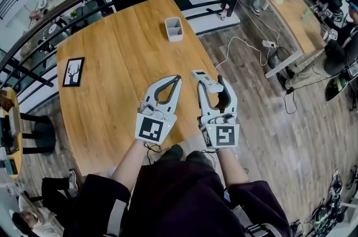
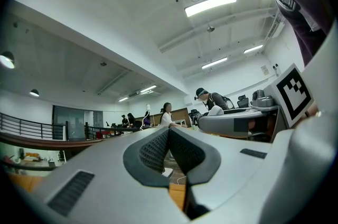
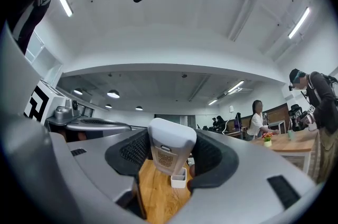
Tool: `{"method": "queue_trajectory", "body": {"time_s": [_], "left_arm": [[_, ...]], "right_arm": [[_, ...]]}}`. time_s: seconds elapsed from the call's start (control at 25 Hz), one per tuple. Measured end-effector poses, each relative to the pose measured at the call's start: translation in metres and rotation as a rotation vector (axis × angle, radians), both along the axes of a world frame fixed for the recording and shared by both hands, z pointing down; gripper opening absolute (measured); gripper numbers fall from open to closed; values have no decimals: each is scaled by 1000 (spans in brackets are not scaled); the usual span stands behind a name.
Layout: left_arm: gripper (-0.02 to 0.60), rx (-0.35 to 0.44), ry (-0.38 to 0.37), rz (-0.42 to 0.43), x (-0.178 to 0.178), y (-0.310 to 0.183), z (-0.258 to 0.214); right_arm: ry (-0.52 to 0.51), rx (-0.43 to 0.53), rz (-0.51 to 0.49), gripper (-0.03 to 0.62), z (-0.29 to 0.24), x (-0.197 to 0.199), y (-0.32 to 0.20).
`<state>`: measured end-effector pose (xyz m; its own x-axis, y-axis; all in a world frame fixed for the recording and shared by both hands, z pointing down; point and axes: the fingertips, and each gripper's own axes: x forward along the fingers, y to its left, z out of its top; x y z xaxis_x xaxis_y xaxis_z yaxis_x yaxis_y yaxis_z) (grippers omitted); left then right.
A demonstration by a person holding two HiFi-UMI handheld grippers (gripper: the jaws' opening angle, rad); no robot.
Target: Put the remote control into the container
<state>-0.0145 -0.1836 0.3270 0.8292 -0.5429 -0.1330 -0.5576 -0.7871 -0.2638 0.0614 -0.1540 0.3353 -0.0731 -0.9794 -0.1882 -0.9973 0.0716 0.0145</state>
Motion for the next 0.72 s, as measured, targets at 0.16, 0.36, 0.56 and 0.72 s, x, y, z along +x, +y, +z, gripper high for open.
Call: {"method": "queue_trajectory", "body": {"time_s": [0.16,0.36,0.56,0.72], "left_arm": [[12,-39,52,-7,-4,-18,0],[12,-69,78,-37,-2,-48,5],[12,-59,86,-86,4,-91,13],[12,-81,105,-136,12,-137,24]], "right_arm": [[-8,5,4,259,-2,-5,-20],[3,8,-9,259,-4,-2,-50],[42,-6,-55,259,3,4,-92],[46,-12,-98,259,13,12,-140]]}}
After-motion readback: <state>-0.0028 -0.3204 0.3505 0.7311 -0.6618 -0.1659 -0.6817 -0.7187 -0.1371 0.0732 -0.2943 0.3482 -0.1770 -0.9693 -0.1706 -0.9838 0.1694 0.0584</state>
